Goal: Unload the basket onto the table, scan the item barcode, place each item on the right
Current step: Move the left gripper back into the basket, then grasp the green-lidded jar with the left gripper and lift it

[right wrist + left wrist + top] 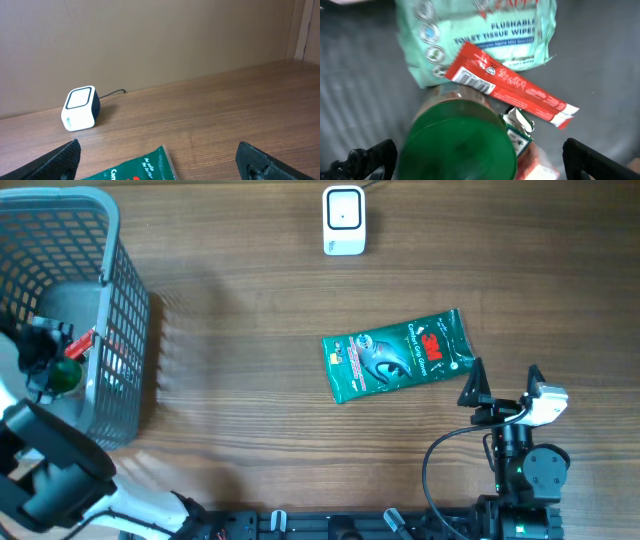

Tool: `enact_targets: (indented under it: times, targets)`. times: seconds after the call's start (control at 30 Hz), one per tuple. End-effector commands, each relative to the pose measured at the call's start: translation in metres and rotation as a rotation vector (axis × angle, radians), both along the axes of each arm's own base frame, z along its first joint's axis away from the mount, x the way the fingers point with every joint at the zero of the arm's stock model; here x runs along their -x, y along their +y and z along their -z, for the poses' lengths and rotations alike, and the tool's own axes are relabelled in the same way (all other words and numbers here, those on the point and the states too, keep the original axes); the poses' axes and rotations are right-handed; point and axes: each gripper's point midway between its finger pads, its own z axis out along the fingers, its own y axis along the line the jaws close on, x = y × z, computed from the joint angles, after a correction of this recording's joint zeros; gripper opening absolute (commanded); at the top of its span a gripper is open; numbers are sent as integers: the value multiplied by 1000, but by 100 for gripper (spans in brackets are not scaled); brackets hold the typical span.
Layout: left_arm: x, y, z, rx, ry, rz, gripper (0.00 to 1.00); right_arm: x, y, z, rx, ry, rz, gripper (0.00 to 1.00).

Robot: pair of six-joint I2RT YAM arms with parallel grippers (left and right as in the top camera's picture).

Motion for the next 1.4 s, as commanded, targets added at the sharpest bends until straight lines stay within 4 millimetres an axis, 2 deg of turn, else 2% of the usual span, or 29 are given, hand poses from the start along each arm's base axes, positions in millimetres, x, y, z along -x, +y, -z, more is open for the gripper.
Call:
enact_targets:
  times: [0.0,0.2,0.3,0.4,0.63,0.7,0.8,0.93,1.03,1.1,1.13,1.27,1.33,1.37]
  targets:
    - [3,-5,25,41,76,22,100,0,-1,-3,13,-10,8,100]
    - [16,-2,30,56,116,-1,99,0,-2,-3,13,-10,9,100]
    - [17,-2,31,57,120,19,89,0,-1,-3,12,-10,8,100]
    - [18,-3,35,60,128,38,91,0,-2,-3,13,-10,8,100]
    - [19,-3,57,91,163,45,93,0,-1,-3,13,-10,8,100]
    - [20,-4,64,104,177,45,87,0,-2,-3,13,-10,8,100]
    - [20,-4,66,106,182,53,71,0,-2,-3,13,-10,8,99]
    - [19,-4,58,97,171,53,65,0,-2,-3,13,-10,9,100]
    - [15,1,36,69,145,67,61,0,-2,-3,13,-10,8,100]
    - [9,6,9,36,110,66,61,0,-2,-3,13,-10,8,100]
    - [4,10,-18,1,73,66,60,0,-1,-3,12,-10,8,100]
    - [-1,14,-93,-96,-28,65,60,0,-1,-3,13,-10,8,100]
    - [1,10,-135,-149,-102,67,61,0,-1,-3,13,-10,8,100]
    - [1,4,-149,-158,-143,73,61,0,-2,-3,13,-10,8,100]
